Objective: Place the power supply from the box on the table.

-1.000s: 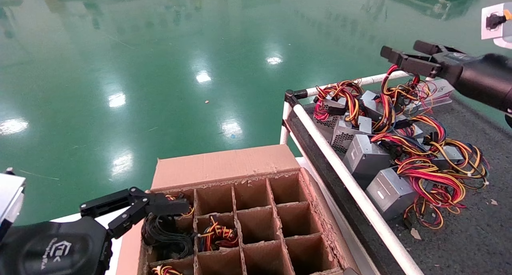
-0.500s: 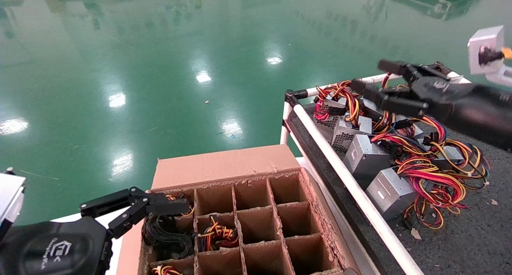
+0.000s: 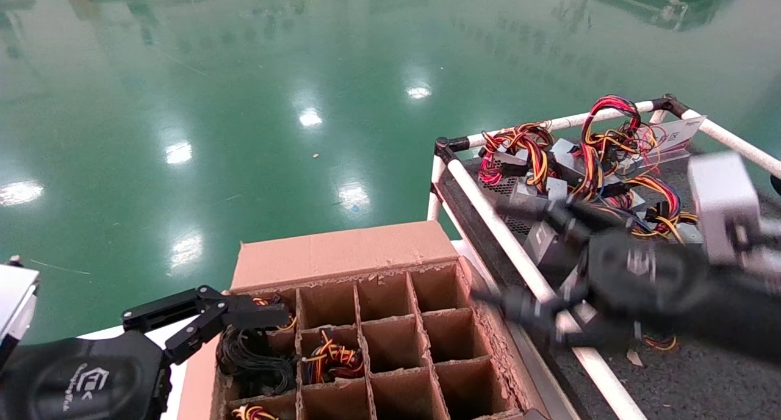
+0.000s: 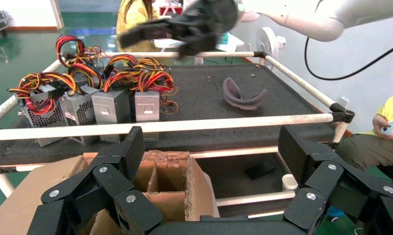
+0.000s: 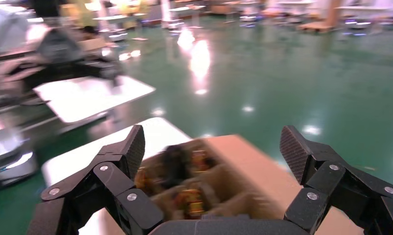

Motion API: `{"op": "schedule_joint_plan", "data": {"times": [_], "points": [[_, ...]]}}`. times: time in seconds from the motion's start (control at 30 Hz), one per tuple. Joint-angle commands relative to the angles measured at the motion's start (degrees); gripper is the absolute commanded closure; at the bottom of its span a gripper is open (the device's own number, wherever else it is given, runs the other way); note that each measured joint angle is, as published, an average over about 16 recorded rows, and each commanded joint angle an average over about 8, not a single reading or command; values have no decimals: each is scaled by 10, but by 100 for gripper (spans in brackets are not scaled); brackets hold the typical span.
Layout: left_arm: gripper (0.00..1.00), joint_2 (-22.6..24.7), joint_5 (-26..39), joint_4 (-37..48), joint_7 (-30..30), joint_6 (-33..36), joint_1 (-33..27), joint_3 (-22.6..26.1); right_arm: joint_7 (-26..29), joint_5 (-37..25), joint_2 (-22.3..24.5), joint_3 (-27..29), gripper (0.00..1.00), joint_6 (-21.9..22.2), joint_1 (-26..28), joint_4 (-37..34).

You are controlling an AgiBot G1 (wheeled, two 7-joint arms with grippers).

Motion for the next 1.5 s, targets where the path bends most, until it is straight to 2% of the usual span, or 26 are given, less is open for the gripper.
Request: {"op": "schedule_joint_plan", "data": {"times": [0.03,0.2,0.37,1.5], "points": [[0,0,0,0,0,0,0,0,8,12,9,3,0,-13,-25,40],[0,0,0,0,0,0,0,0,21,32,25,8,0,-36,-70,112],[0,0,0,0,0,0,0,0,25,42,33,11,0,-46,-91,144],[0,0,0,0,0,0,0,0,21,32,26,8,0,-35,-69,109]]}}
